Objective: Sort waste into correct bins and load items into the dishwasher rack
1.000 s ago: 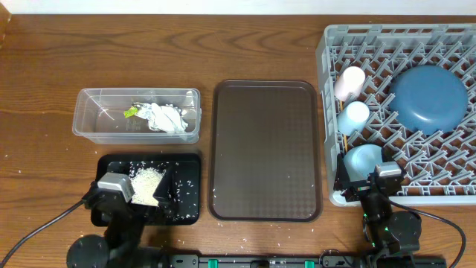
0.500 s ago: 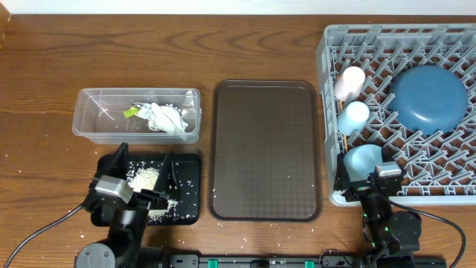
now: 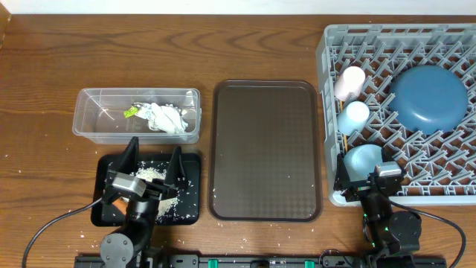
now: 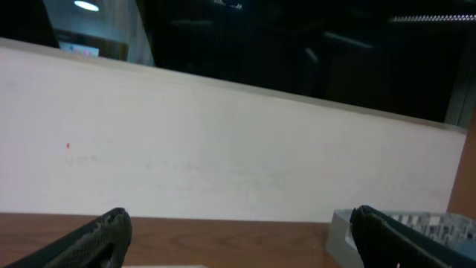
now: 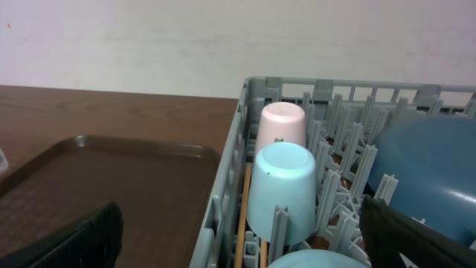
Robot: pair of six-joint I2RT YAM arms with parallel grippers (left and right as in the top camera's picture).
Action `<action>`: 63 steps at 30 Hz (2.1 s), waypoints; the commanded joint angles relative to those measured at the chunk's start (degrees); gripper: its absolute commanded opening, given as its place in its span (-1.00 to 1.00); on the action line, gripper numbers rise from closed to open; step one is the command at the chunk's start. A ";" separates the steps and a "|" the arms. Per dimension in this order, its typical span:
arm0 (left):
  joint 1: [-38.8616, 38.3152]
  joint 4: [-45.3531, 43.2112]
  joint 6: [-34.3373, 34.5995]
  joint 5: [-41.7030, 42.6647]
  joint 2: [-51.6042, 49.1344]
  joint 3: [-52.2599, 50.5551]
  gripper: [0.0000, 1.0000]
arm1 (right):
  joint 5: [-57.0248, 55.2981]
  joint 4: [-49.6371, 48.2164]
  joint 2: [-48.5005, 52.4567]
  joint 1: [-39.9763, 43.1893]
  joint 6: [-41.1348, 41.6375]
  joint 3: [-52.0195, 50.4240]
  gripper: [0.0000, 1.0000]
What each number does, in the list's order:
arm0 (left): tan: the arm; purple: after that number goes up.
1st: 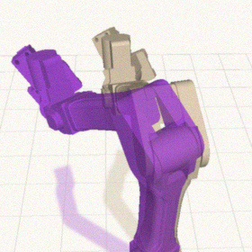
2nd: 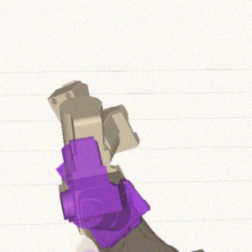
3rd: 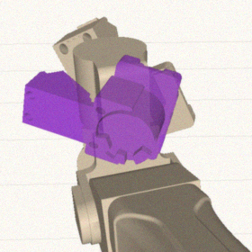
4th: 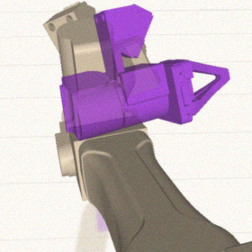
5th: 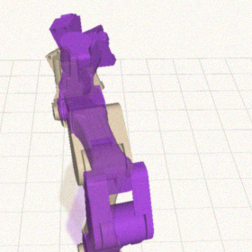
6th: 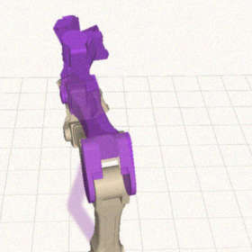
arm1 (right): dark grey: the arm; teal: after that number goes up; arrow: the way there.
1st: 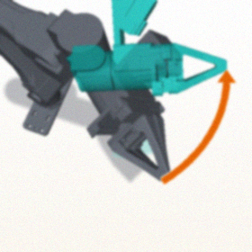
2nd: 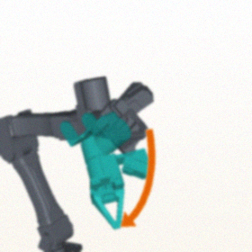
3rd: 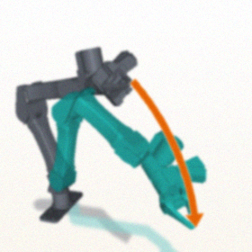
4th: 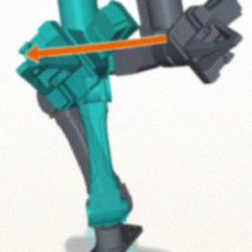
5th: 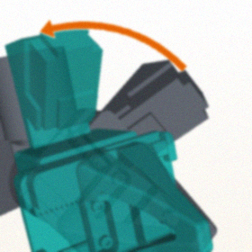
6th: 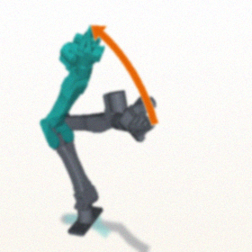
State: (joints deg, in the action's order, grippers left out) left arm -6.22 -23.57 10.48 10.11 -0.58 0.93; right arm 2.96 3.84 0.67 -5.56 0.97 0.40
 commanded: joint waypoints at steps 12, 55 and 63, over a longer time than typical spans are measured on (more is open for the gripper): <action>2.10 6.64 0.04 -2.03 0.48 -0.70 0.93 | -0.15 0.24 -0.37 0.39 -0.63 -0.09 0.99; 1.20 26.62 -17.99 -2.25 0.48 -0.70 0.93 | -0.15 0.26 -0.37 0.39 -0.63 -0.09 0.98; 1.20 26.60 -17.99 -2.25 0.35 -0.70 0.93 | -0.15 0.26 -0.37 0.39 -0.63 -0.09 0.98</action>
State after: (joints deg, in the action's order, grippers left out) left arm -4.78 0.56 -6.48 7.09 -0.60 0.69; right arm 2.96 3.84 0.67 -5.56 0.97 0.40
